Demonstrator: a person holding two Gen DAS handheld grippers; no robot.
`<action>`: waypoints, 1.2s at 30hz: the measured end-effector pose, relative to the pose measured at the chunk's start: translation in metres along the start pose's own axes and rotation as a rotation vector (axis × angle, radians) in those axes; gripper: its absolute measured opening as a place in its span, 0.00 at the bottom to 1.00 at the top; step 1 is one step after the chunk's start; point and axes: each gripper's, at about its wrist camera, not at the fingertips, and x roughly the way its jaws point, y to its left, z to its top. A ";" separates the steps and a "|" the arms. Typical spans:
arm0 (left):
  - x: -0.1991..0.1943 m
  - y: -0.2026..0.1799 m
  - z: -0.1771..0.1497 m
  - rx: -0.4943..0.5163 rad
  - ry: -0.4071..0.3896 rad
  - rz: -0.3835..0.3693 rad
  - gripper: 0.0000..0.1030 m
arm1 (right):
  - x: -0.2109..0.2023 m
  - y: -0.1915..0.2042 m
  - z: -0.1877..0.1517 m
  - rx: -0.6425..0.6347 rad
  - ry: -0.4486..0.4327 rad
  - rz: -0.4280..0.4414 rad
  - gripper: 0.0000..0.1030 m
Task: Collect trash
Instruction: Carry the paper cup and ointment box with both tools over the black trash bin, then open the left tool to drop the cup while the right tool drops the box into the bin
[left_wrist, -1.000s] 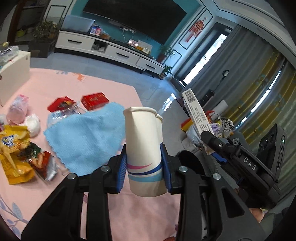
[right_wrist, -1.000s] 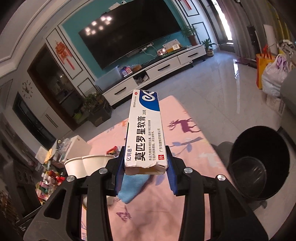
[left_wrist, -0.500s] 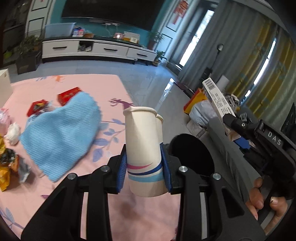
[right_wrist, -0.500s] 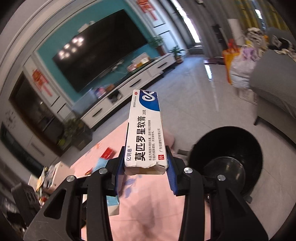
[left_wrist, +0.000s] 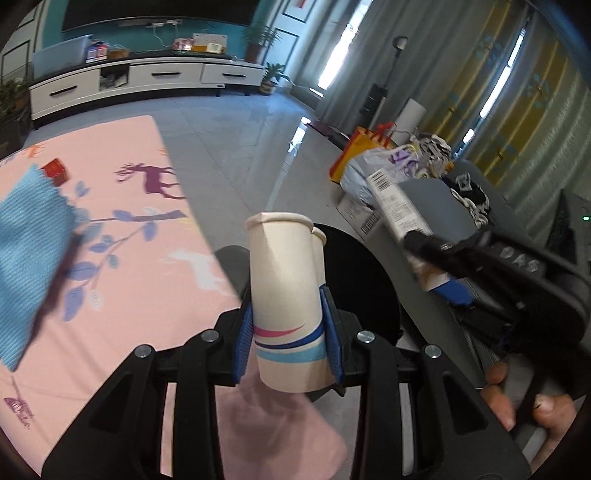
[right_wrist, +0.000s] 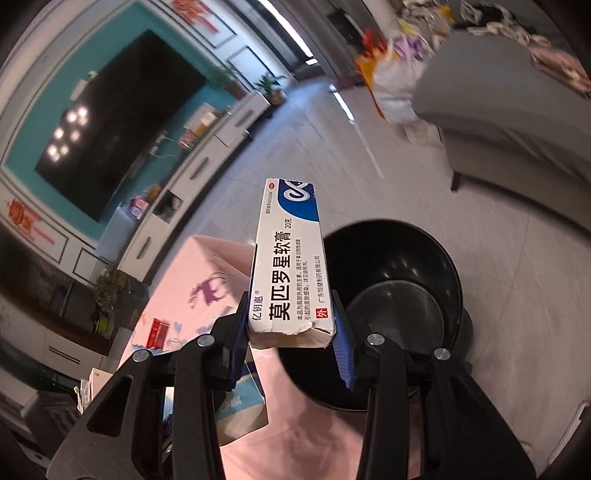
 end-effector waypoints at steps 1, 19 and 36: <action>0.007 -0.005 0.000 0.005 0.010 -0.004 0.34 | 0.005 -0.006 0.001 0.016 0.020 -0.006 0.39; 0.085 -0.038 -0.009 0.048 0.170 -0.002 0.34 | 0.047 -0.066 0.008 0.217 0.160 -0.083 0.40; 0.108 -0.046 -0.019 0.092 0.225 0.026 0.34 | 0.058 -0.069 0.006 0.216 0.180 -0.149 0.40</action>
